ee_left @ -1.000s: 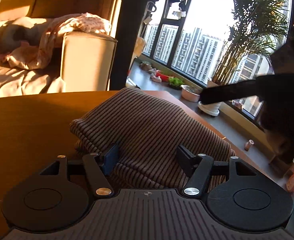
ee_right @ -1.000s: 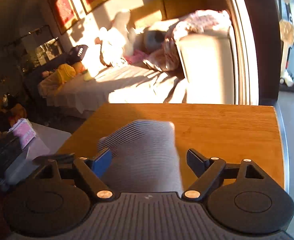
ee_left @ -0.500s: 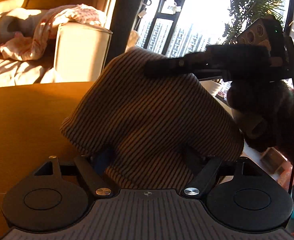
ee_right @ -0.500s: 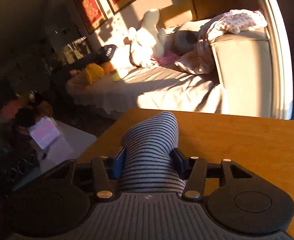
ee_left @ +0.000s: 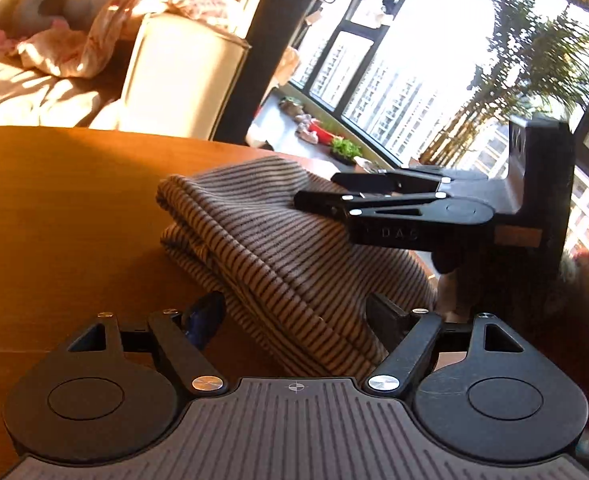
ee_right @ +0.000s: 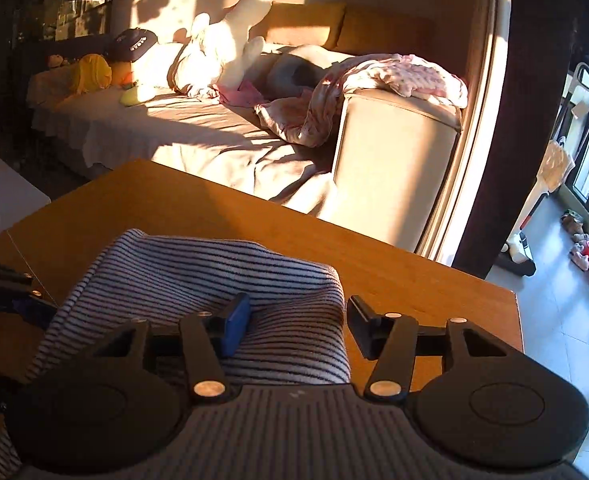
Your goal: Fold clothes
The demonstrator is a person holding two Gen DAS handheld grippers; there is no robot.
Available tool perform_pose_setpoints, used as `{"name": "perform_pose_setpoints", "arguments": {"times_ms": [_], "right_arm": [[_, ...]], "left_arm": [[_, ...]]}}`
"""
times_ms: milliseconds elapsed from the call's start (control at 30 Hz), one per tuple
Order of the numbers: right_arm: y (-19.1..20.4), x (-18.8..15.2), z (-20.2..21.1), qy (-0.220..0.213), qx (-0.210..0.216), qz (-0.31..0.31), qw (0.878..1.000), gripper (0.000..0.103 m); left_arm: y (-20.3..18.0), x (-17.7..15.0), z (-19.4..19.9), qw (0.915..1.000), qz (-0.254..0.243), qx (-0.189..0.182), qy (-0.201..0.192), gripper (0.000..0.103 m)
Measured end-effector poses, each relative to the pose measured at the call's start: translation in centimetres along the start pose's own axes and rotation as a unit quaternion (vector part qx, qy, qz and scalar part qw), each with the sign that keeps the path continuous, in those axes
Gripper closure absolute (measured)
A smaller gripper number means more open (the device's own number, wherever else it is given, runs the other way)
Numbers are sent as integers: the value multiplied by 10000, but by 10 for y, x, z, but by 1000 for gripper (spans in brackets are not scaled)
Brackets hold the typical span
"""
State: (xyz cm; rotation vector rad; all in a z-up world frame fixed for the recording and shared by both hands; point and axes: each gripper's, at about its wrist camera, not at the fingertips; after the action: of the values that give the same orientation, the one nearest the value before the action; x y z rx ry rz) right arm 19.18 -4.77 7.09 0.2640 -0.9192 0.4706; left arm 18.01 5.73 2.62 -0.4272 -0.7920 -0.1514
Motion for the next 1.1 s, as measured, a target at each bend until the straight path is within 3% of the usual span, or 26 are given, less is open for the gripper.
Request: {"name": "perform_pose_setpoints", "arguments": {"times_ms": [133,267,367,433,533,667,933,1100], "right_arm": [[-2,-3,3,-97,33,-48,9999,47],[-3,-4,5,-150,77,-98,9998,46],[-15,-5,18,-281,421,-439,9978,31],[-30,-11,31,-368,849,-917,9915,18],[-53,-29,42,-278,1363,-1620,9769,14],[-63,-60,39,93,1697,-2090,9630,7],[-59,-55,13,146,2210,-2323,9471,8],[-36,-32,-6,57,2393,-2117,9476,22]], "left_arm": [[8,6,-2,9981,562,-85,252,20],[2,4,-21,9967,597,98,537,18],[1,3,-29,9956,703,21,621,17],[-1,3,-31,9957,696,56,608,18],[-5,3,-29,9963,618,159,574,19],[-7,2,-30,9962,636,207,557,16],[-4,1,-37,9964,718,68,434,16],[8,6,-22,9984,503,133,230,35]]}}
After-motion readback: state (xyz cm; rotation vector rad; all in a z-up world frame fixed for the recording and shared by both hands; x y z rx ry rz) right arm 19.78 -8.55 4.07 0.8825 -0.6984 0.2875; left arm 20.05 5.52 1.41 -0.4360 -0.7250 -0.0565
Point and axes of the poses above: each gripper's, at about its wrist camera, not at the fingertips, and z roughly against the way its jaws point, y to its left, x to its top, and after that the axes turned 13 degrees about x, right-handed
